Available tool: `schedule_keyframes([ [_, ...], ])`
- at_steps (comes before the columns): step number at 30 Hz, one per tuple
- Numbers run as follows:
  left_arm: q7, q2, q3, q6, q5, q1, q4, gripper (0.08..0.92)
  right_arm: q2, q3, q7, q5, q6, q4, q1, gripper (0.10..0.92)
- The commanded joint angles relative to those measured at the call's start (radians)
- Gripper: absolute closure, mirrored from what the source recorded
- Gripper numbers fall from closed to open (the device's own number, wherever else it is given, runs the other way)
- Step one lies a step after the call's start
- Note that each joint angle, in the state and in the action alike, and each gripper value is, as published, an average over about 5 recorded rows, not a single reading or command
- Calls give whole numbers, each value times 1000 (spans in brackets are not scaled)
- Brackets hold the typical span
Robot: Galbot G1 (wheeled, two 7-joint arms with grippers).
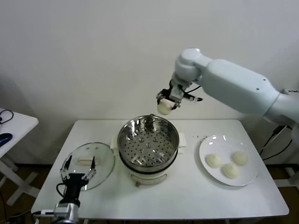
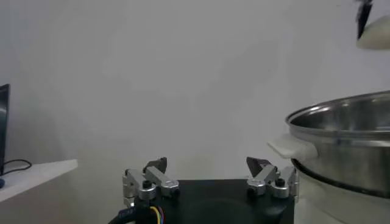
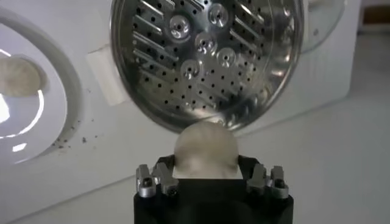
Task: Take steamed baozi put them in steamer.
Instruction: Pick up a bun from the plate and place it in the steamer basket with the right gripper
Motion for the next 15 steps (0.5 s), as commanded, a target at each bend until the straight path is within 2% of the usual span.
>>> schedule_keyframes([
  [1, 4, 9, -2, 1, 0, 15, -9, 177, 115, -21, 4, -110, 51, -9, -64, 330],
  [15, 3, 15, -14, 0, -3, 29, -20, 177, 192, -12, 21, -241, 86, -131, -203, 330],
])
